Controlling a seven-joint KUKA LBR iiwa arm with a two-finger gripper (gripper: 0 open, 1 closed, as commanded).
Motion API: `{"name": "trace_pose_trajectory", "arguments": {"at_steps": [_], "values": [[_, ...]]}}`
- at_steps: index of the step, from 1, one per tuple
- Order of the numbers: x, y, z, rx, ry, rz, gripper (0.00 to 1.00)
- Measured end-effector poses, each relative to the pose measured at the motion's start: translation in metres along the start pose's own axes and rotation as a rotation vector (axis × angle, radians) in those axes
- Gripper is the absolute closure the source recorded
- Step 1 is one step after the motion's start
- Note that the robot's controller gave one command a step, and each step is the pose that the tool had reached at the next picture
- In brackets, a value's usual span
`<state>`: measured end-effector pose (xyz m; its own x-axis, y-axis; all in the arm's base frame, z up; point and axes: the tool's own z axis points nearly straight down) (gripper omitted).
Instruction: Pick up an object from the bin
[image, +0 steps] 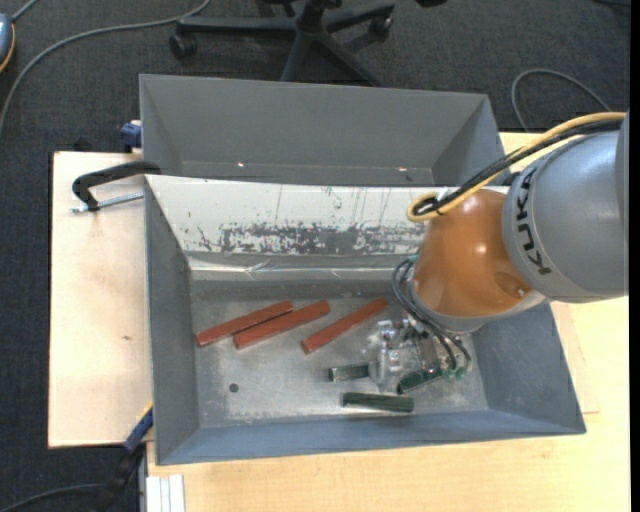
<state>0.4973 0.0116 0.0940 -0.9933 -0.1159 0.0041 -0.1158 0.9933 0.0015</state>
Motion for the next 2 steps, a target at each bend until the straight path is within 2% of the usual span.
{"name": "trace_pose_trajectory", "arguments": {"at_steps": [1, 2], "values": [[-0.0028, -0.0003, -0.0141, 0.001, -0.01, 0.0, 1.0], [-0.002, -0.0001, -0.023, 0.001, -0.007, 0.0, 1.0]]}}
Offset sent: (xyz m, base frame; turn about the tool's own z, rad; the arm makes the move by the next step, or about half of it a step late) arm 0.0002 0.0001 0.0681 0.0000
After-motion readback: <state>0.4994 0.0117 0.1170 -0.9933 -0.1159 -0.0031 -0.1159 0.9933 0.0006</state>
